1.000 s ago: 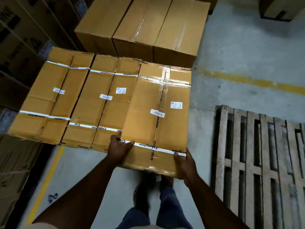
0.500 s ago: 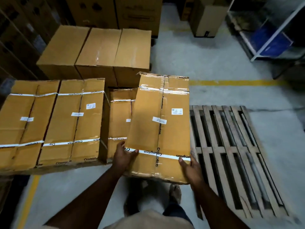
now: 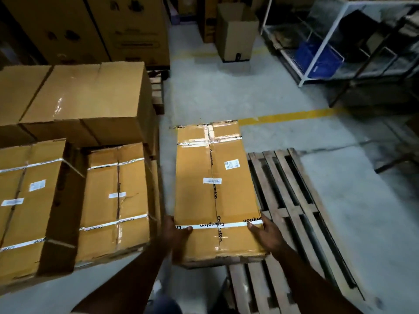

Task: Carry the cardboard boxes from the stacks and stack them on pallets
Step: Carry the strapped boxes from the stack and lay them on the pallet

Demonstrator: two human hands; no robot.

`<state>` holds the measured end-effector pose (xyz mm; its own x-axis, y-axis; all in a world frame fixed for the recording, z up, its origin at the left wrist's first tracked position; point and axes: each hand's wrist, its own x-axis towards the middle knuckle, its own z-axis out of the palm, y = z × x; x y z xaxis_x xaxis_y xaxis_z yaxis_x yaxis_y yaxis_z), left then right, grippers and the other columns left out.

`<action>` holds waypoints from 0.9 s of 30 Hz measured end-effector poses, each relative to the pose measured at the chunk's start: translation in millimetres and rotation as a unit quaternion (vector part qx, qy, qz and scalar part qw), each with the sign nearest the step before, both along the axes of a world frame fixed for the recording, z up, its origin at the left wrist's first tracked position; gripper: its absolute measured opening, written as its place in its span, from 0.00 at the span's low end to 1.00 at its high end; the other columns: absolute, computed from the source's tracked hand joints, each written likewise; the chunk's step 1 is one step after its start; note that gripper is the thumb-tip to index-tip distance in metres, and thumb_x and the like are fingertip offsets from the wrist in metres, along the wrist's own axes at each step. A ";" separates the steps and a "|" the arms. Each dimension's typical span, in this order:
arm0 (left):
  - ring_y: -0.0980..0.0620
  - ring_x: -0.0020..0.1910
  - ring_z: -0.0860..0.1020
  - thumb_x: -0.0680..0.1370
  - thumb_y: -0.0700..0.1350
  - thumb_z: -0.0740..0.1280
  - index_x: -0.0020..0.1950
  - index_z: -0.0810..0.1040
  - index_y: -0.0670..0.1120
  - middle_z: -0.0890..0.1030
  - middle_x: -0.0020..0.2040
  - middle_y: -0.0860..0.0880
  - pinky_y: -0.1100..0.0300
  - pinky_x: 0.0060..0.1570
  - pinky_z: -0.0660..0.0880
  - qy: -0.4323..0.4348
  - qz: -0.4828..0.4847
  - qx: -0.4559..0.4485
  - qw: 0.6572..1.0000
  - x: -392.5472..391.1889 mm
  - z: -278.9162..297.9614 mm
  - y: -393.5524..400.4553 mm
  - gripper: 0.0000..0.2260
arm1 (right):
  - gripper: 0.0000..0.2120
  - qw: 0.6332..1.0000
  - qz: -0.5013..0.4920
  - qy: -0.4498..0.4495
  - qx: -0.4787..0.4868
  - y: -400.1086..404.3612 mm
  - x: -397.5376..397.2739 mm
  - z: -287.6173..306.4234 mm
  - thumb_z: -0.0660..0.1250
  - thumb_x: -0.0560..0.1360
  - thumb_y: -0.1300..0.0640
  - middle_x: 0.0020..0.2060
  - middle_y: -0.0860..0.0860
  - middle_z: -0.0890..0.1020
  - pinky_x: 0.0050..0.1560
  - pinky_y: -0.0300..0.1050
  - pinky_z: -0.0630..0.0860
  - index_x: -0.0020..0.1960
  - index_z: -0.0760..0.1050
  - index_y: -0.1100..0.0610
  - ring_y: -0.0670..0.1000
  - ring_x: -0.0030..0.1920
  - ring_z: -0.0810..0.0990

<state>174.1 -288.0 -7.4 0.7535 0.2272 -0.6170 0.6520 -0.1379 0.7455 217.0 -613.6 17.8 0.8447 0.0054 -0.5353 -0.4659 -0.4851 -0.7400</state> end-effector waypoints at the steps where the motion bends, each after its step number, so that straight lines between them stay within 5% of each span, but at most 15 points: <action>1: 0.47 0.58 0.78 0.72 0.42 0.80 0.67 0.67 0.45 0.77 0.60 0.47 0.57 0.51 0.77 0.001 -0.002 -0.011 1.000 8.3 -3.1 -13.4 0.30 | 0.18 1.000 0.003 0.002 0.000 -13.7 13.8 -3.6 0.74 0.79 0.53 0.57 0.50 0.86 0.53 0.44 0.80 0.68 0.79 0.49 0.51 0.55 0.84; 4: 0.49 0.61 0.80 0.64 0.55 0.85 0.71 0.66 0.53 0.79 0.61 0.52 0.52 0.58 0.80 -0.003 -0.028 -0.032 0.999 38.6 -24.1 -36.2 0.42 | 0.20 0.999 0.020 0.025 -0.002 -50.4 54.1 -30.2 0.75 0.78 0.52 0.57 0.49 0.87 0.59 0.50 0.81 0.68 0.79 0.49 0.50 0.55 0.85; 10: 0.56 0.63 0.80 0.64 0.63 0.83 0.73 0.68 0.61 0.81 0.63 0.60 0.55 0.61 0.79 -0.009 -0.064 -0.014 0.998 126.5 -160.6 -78.6 0.42 | 0.44 0.993 0.077 0.072 -0.054 -122.0 158.6 -167.0 0.69 0.58 0.18 0.55 0.44 0.87 0.58 0.46 0.81 0.66 0.78 0.42 0.43 0.55 0.85; 12: 0.65 0.61 0.79 0.65 0.62 0.81 0.72 0.68 0.64 0.81 0.61 0.67 0.62 0.60 0.77 -0.018 -0.031 -0.025 0.999 165.8 -210.8 -94.8 0.39 | 0.41 0.991 0.084 0.083 -0.068 -125.9 201.0 -200.6 0.72 0.62 0.23 0.55 0.47 0.86 0.51 0.36 0.79 0.67 0.77 0.47 0.47 0.55 0.84; 14: 0.72 0.59 0.78 0.67 0.55 0.83 0.71 0.67 0.66 0.79 0.59 0.73 0.70 0.57 0.75 -0.039 -0.033 -0.021 0.998 209.8 -265.5 -113.5 0.37 | 0.28 0.987 0.100 0.097 -0.083 -131.6 247.2 -244.8 0.75 0.75 0.42 0.58 0.49 0.84 0.45 0.26 0.74 0.71 0.72 0.49 0.47 0.55 0.82; 17: 0.69 0.54 0.80 0.71 0.49 0.81 0.72 0.68 0.67 0.82 0.55 0.70 0.76 0.48 0.73 -0.031 -0.021 -0.026 0.999 248.7 -336.2 -123.1 0.35 | 0.21 0.988 0.106 0.088 -0.076 -146.3 294.6 -318.9 0.70 0.81 0.52 0.56 0.37 0.79 0.45 0.23 0.71 0.70 0.67 0.41 0.39 0.54 0.78; 20: 0.67 0.54 0.81 0.74 0.52 0.79 0.72 0.67 0.70 0.82 0.55 0.70 0.74 0.46 0.76 -0.038 -0.033 -0.018 0.999 263.3 -384.4 -129.2 0.32 | 0.22 0.982 0.125 0.114 -0.088 -159.5 305.2 -376.1 0.69 0.82 0.52 0.61 0.40 0.79 0.53 0.26 0.73 0.71 0.66 0.38 0.38 0.58 0.78; 23: 0.64 0.56 0.82 0.72 0.54 0.75 0.75 0.64 0.68 0.82 0.59 0.67 0.66 0.53 0.79 -0.033 -0.051 -0.020 0.998 271.8 -408.0 -135.9 0.35 | 0.27 0.988 0.080 0.095 -0.092 -158.8 297.6 -412.4 0.68 0.82 0.54 0.69 0.44 0.73 0.68 0.44 0.71 0.76 0.61 0.40 0.51 0.69 0.76; 27: 0.50 0.61 0.82 0.64 0.58 0.76 0.76 0.60 0.69 0.81 0.65 0.58 0.42 0.61 0.79 0.025 -0.065 -0.042 0.997 269.2 -425.0 -137.8 0.43 | 0.35 0.992 0.010 0.089 -0.094 -140.9 302.5 -425.4 0.69 0.82 0.59 0.65 0.45 0.68 0.62 0.44 0.66 0.83 0.54 0.52 0.50 0.66 0.69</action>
